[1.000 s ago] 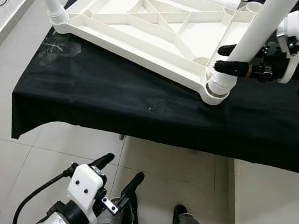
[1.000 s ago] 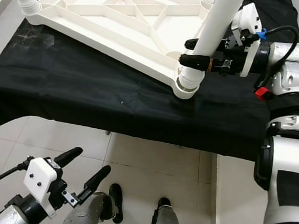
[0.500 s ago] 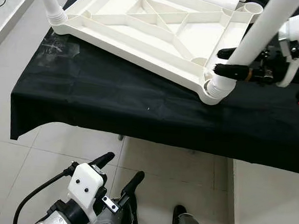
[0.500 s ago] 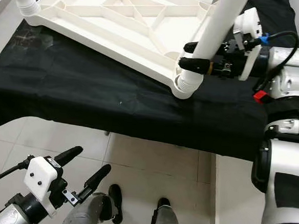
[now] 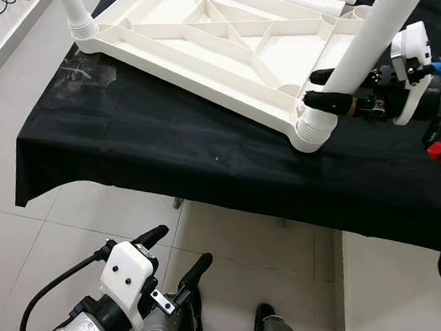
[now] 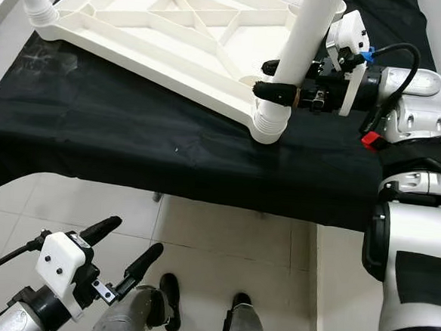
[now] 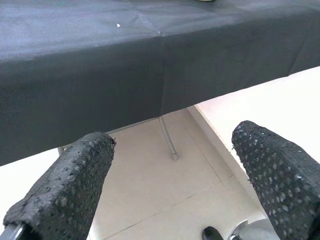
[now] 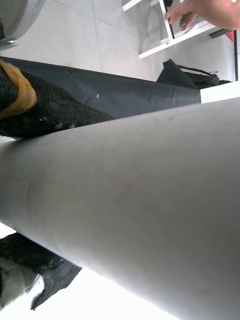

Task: Building children table

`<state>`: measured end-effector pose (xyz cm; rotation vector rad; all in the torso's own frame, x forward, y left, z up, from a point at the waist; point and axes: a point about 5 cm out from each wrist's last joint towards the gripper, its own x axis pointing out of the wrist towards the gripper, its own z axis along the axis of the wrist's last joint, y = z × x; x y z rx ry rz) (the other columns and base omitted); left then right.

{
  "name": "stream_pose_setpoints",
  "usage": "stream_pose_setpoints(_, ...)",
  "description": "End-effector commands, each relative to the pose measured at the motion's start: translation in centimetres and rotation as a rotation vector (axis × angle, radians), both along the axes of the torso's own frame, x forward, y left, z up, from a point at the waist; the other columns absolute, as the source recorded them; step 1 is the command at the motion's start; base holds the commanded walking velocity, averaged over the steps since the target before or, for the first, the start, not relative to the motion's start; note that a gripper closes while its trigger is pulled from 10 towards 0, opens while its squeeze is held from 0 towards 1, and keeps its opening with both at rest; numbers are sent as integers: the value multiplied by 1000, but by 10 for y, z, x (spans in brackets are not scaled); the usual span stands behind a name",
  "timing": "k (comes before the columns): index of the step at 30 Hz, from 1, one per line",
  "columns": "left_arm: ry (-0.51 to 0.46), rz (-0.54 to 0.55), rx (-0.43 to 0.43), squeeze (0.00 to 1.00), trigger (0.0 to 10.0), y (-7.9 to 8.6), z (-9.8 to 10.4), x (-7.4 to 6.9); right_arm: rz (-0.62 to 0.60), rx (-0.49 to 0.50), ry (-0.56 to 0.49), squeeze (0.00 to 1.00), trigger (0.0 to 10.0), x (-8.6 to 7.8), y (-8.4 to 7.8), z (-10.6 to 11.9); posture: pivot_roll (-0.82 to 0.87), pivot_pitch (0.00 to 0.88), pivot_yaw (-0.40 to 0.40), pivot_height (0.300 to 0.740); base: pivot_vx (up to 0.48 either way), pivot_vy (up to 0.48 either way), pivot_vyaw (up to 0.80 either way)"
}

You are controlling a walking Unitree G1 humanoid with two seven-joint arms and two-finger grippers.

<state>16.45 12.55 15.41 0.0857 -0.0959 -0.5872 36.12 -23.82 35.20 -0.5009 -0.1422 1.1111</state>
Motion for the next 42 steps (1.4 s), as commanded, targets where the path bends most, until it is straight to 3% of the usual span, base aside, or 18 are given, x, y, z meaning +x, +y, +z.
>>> stream_pose_setpoints(1,25,-2,5,0,10000,-1,-5,-4,-42,-56,79,0,10000,3,-5,-20,78,409,38,740,0,0,0)
stream_pose_setpoints(13,23,-1,5,0,10000,-1,-5,-3,-34,-56,86,0,10000,8,6,-25,78,415,38,740,0,0,0)
stream_pose_setpoints(37,19,1,2,0,10000,-2,-4,-2,-79,-64,87,0,10000,14,12,-30,70,418,31,740,0,0,0)
stream_pose_setpoints(42,20,-1,2,0,10000,-2,-4,-2,-149,-28,96,0,10000,18,11,-36,70,418,31,740,0,0,0)
